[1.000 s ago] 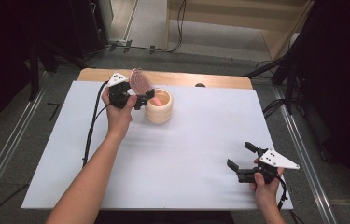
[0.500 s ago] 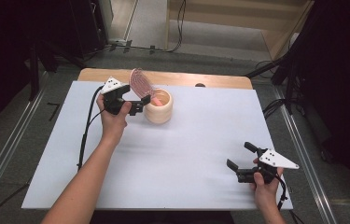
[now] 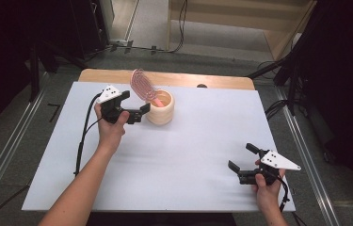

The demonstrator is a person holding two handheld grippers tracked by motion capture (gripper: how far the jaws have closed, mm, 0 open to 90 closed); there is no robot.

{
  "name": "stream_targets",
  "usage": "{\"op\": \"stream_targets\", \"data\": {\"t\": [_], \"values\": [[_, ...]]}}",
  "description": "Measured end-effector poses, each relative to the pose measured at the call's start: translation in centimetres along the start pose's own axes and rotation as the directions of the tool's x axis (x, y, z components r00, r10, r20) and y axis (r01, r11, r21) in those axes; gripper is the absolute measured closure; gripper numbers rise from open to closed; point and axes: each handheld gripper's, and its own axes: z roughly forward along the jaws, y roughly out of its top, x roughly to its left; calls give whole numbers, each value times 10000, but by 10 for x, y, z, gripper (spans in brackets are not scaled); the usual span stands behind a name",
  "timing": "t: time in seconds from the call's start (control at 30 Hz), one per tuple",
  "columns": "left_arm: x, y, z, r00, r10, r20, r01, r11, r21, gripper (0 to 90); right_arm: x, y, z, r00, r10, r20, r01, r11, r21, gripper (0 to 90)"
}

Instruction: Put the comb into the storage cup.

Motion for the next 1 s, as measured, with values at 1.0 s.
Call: {"op": "stream_targets", "data": {"t": [1.0], "values": [[-13,-23,-61,9986,503,-136,-510,9969,-605,0,0,0,1,10000,-68,53,68,10000,46,0]]}}
